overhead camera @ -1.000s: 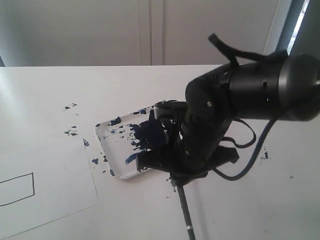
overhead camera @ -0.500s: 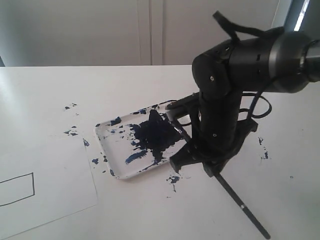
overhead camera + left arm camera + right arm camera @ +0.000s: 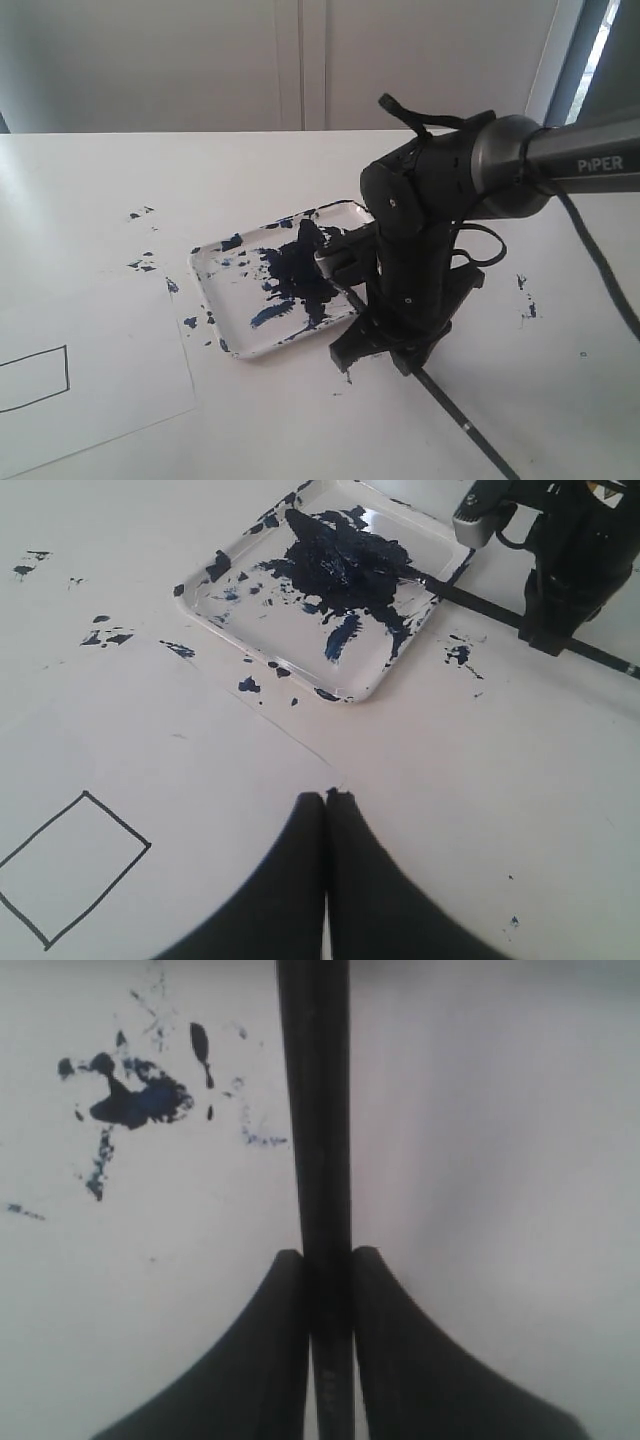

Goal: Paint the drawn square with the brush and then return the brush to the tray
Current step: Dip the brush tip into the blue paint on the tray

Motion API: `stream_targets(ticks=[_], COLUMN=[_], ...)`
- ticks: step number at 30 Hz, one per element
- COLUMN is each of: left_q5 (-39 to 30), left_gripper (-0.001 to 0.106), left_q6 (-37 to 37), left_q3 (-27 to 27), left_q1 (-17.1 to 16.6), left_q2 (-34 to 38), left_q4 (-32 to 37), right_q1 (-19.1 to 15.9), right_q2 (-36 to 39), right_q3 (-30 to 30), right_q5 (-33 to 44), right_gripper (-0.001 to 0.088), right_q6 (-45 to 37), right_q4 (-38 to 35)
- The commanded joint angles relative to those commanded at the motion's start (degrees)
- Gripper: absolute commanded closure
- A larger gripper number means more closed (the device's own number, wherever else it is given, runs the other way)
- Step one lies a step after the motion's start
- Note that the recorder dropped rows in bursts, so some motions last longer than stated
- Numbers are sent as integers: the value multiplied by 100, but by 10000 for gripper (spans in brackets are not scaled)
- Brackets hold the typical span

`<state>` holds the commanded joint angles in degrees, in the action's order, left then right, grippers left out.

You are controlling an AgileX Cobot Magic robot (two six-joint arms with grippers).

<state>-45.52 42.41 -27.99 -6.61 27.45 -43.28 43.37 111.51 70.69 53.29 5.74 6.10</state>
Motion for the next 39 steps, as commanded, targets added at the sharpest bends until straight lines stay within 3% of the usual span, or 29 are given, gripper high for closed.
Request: stream_targets(ticks=[13, 16, 18, 26, 33, 39], left_q5=[-11, -11, -11, -11, -11, -11], left_gripper=[1053, 1053, 1053, 1053, 1053, 1053], left_q6=[0, 0, 0, 0, 113, 113], left_q3=[0, 0, 0, 0, 0, 0], left_q1=[0, 0, 0, 0, 0, 0], left_q2=[0, 0, 0, 0, 0, 0], left_q4=[0, 0, 0, 10, 8, 8], right_q1=[0, 0, 0, 0, 0, 0], right_q2=[0, 0, 0, -145, -955, -1752], right_q3=[0, 0, 0, -109, -956, -2683], right_q5=[-359, -324, -375, -312, -1377, -3276], right_gripper=[856, 687, 619, 611, 611, 611], right_q6=[214, 214, 214, 306, 495, 830], right_q4=[164, 164, 164, 124, -14, -14])
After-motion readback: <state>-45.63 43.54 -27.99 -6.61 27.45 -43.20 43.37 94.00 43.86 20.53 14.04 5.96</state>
